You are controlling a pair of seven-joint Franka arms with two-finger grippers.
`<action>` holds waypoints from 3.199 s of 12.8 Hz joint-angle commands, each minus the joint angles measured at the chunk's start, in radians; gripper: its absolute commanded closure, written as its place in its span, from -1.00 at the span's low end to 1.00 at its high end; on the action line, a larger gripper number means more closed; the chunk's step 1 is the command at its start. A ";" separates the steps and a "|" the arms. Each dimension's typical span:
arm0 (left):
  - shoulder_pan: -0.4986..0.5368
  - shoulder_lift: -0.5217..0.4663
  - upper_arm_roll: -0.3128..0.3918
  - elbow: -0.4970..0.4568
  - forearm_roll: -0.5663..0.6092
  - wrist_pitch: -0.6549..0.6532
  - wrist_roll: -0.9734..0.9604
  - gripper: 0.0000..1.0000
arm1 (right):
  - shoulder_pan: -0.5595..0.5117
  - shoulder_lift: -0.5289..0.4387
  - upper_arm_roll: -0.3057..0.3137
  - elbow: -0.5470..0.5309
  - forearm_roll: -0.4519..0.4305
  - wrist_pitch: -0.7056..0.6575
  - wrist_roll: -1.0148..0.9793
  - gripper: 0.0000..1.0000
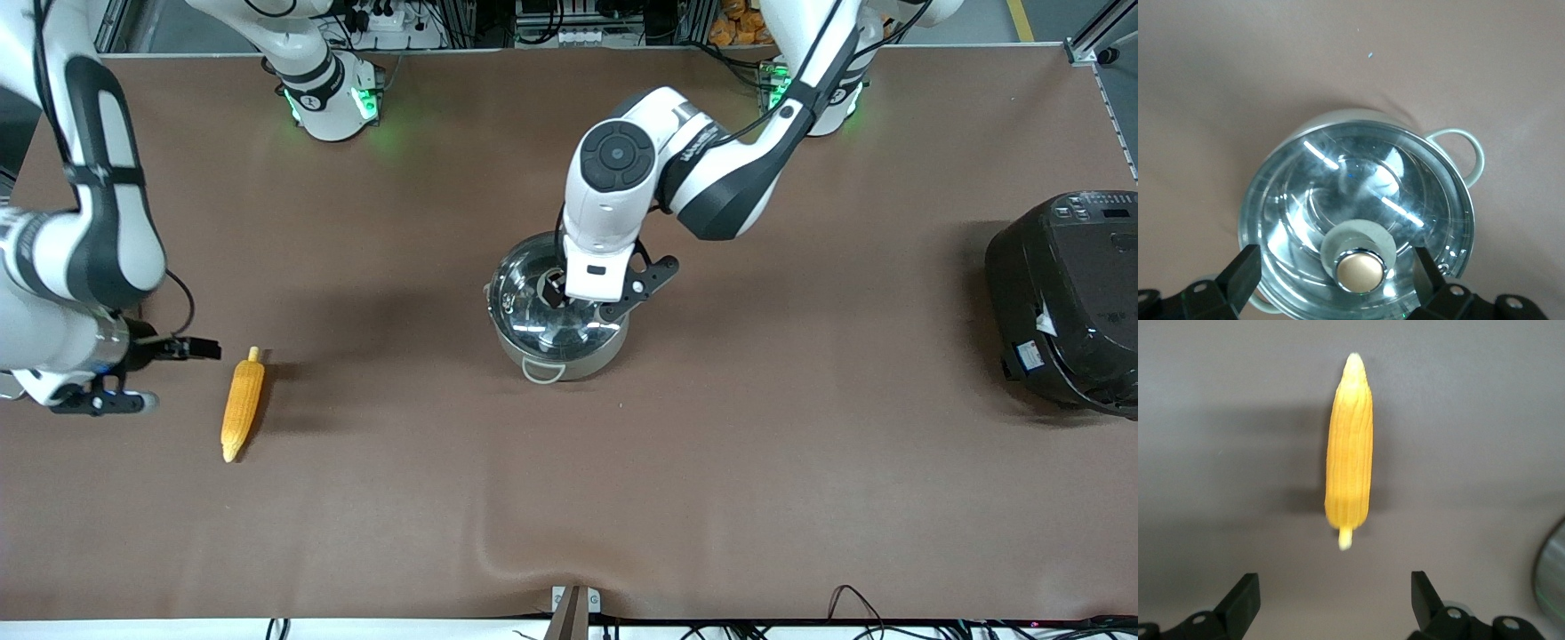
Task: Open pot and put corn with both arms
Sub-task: 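Grasp the lid knob with the left gripper while the right gripper grasps the corn, then lift the lid off with the left gripper while the right gripper carries corn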
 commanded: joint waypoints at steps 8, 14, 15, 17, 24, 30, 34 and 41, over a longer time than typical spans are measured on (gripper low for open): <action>-0.142 0.085 0.098 0.018 0.023 0.077 -0.089 -1.00 | -0.032 0.203 0.009 0.014 -0.002 0.239 -0.037 -1.00; -0.144 0.093 0.097 0.015 0.024 0.076 -0.089 -0.90 | -0.022 0.246 0.009 0.014 -0.002 0.288 -0.035 -1.00; -0.144 0.093 0.097 0.015 0.024 0.076 -0.089 -0.88 | -0.021 0.249 0.009 0.013 0.000 0.288 -0.035 -1.00; -0.145 0.094 0.097 0.015 0.023 0.076 -0.089 -0.76 | -0.021 0.252 0.011 0.011 0.003 0.288 -0.035 -1.00; -0.144 0.094 0.095 0.015 0.020 0.076 -0.083 0.21 | -0.017 0.263 0.014 0.008 0.004 0.297 -0.031 1.00; -0.142 0.071 0.095 0.015 0.023 0.045 -0.086 1.00 | 0.034 0.172 0.014 0.009 -0.009 0.172 -0.060 1.00; -0.138 -0.053 0.094 -0.002 0.046 -0.133 -0.063 1.00 | 0.081 0.041 0.015 0.016 -0.009 0.037 -0.066 1.00; 0.074 -0.404 0.092 -0.277 0.040 -0.234 0.333 1.00 | 0.265 -0.079 0.050 0.078 0.004 -0.155 -0.175 1.00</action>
